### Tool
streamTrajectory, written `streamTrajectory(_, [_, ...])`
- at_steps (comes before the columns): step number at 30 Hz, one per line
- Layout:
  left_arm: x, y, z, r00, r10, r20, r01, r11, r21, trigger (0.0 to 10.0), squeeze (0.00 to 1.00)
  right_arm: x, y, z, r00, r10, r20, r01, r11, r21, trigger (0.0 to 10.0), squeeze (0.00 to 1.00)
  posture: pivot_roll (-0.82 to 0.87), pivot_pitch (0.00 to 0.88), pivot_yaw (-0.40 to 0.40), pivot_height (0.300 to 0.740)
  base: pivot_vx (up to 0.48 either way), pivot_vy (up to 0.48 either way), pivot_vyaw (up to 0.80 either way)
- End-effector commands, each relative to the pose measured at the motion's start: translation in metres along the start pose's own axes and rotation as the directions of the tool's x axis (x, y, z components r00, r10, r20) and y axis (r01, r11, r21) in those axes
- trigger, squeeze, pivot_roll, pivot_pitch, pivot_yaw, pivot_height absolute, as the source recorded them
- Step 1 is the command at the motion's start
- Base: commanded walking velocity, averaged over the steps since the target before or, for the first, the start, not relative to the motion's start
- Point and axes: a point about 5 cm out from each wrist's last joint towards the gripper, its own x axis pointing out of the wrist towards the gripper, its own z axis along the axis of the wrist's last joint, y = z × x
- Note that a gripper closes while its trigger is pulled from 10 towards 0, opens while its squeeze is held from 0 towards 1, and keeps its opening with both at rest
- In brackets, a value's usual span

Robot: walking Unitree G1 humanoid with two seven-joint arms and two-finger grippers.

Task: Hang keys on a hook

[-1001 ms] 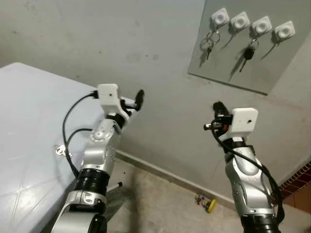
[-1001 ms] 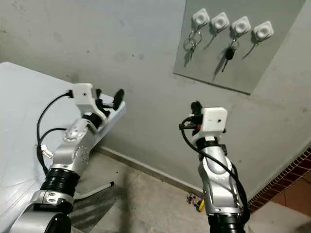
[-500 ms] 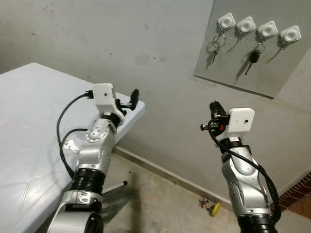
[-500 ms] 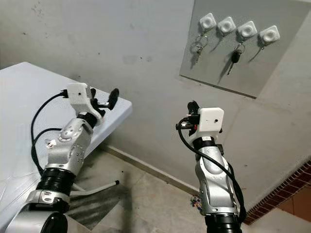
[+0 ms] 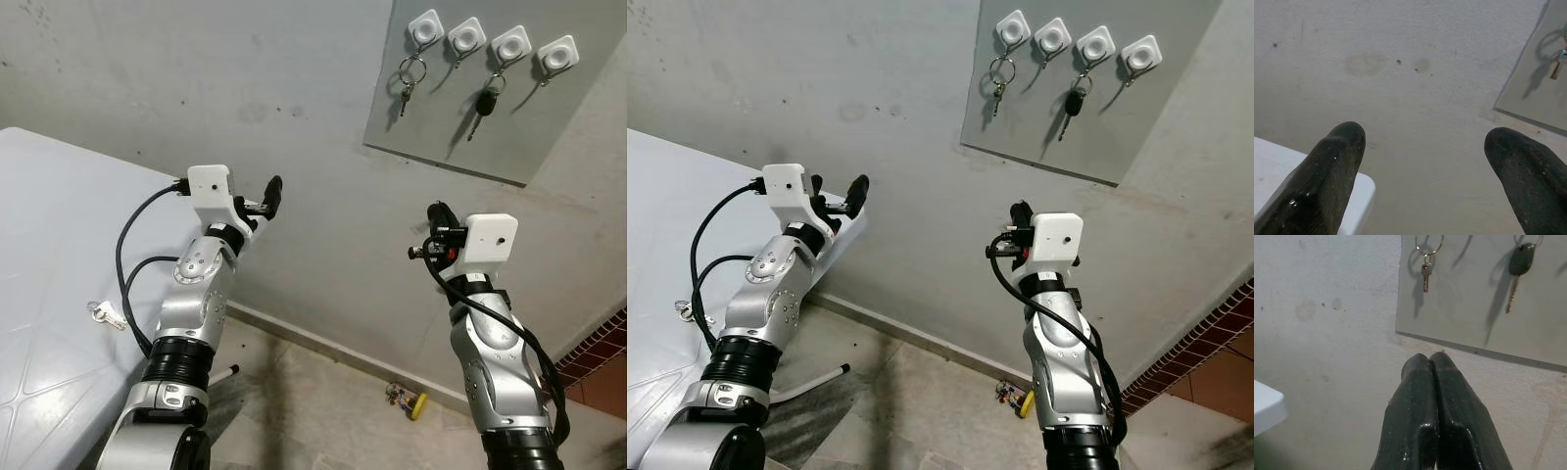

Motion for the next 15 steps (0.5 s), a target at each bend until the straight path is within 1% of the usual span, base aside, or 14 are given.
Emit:
streamTrajectory(1, [0.0027, -0.0022, 0.0025, 1.000, -0.004, -0.002, 0.004, 1.000, 0.003, 10.0, 0.00, 0.0018, -0.0030, 0.0029, 1.000, -0.010, 0.002, 0.010, 1.000, -0.006, 10.0, 0.00, -0.01, 0.000, -0.033, 0.732, 0.000, 0.000, -0.74])
streamTrajectory(15, [0.0012, -0.0019, 0.0020, 1.000, -0.003, -0.005, 0.003, 1.000, 0.003, 10.0, 0.00, 0.0007, -0.0015, 0.0015, 1.000, -0.012, -0.004, 0.012, 1.000, -0.007, 10.0, 0.00, -0.01, 0.000, -0.033, 0.732, 0.000, 0.000, -0.74])
